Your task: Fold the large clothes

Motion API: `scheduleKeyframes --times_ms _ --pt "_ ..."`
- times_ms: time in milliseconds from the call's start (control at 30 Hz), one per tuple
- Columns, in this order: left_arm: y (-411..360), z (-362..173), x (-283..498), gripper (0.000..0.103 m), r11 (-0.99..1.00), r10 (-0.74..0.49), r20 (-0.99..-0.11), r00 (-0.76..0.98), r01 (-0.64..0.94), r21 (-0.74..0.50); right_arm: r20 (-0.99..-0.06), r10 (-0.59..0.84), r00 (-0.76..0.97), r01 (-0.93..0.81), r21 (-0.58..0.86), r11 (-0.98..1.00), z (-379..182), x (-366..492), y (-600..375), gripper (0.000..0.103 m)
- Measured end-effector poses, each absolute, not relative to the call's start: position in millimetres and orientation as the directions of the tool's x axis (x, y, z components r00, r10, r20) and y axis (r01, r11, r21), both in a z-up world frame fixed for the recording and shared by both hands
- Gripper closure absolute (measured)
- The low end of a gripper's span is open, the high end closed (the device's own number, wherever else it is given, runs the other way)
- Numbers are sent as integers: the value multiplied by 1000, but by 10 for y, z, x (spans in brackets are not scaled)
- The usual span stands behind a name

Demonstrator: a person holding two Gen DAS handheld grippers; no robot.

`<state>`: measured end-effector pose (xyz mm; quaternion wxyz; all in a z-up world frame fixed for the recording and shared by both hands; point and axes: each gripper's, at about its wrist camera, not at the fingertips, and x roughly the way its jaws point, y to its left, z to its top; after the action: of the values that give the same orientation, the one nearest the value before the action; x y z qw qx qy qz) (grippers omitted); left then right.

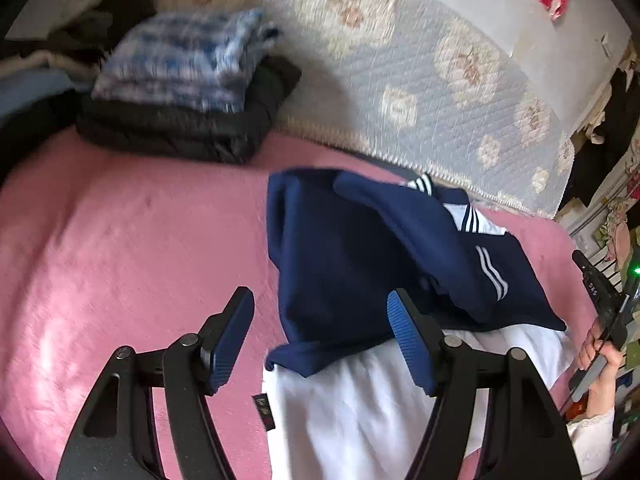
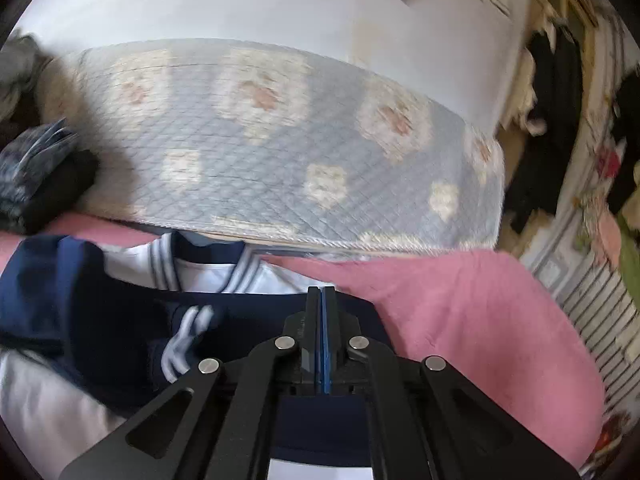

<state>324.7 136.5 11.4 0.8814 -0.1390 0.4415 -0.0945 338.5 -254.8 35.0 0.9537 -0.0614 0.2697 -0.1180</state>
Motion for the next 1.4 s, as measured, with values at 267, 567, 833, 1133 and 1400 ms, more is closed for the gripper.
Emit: scheduleKeyframes --times_ms 267,567,833,1133,1400 --pt "1220 18 3349 35 965 -241 -782 575 53 -258 -708 195 679 -85 188 979 -148 3664 -2570 41" --pt "1290 23 3568 30 938 -308 -690 655 90 -334 -804 303 512 -154 261 953 -729 4218 -2351 72" --pt "1405 -305 4030 32 876 -409 -683 605 51 -479 -661 118 741 -113 50 992 -117 3766 -2451 96" --pt "1389 -60 3813 30 866 -463 -621 632 174 -469 -607 -90 790 66 -62 996 273 3509 -3423 96" --pt "1139 -361 4034 31 894 -438 -731 523 163 -419 -670 -158 725 122 -100 987 -84 3545 -3842 102"
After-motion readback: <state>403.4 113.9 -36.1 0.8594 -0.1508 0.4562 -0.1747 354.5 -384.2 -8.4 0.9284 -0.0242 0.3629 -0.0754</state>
